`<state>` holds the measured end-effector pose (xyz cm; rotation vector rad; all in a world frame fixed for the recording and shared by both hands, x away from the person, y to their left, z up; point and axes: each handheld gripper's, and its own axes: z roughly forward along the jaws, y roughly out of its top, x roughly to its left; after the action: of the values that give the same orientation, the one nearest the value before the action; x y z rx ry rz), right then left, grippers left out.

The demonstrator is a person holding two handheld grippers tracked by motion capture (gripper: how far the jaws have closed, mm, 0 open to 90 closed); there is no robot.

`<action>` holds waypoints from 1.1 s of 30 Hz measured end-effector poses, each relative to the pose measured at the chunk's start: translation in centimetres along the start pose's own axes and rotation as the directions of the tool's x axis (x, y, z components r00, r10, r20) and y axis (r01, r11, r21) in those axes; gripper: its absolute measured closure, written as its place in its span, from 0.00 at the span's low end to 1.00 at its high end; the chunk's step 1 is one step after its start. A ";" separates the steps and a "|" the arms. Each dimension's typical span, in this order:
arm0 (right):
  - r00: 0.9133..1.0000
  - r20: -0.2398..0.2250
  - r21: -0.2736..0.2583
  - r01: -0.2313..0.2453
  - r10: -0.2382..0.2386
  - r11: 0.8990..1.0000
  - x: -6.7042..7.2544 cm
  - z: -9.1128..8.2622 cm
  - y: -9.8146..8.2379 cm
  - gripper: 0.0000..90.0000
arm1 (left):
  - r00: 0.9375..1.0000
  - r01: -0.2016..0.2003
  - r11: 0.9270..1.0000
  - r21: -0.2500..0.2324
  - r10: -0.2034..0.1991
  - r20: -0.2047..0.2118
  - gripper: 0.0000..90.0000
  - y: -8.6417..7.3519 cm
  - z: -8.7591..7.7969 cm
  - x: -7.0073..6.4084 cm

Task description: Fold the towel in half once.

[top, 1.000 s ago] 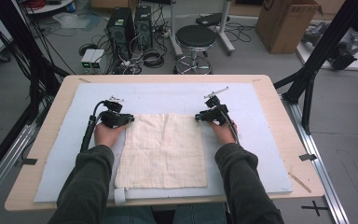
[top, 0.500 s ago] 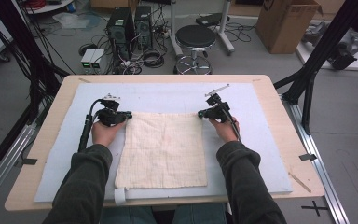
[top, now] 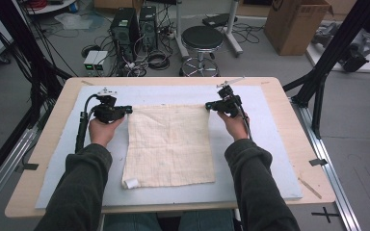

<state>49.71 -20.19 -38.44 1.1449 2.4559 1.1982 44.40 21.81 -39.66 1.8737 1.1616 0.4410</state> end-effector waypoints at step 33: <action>0.993 -0.118 -0.050 0.016 -0.022 0.999 2.6 -1.7 -3.0 0.97 | 0.996 -0.081 0.996 -0.032 0.082 0.027 0.97 -3.1 -3.8 -2.4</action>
<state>45.44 -20.52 -39.08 1.0638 2.5010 1.3506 38.97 22.18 -39.71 1.8992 1.0569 0.4741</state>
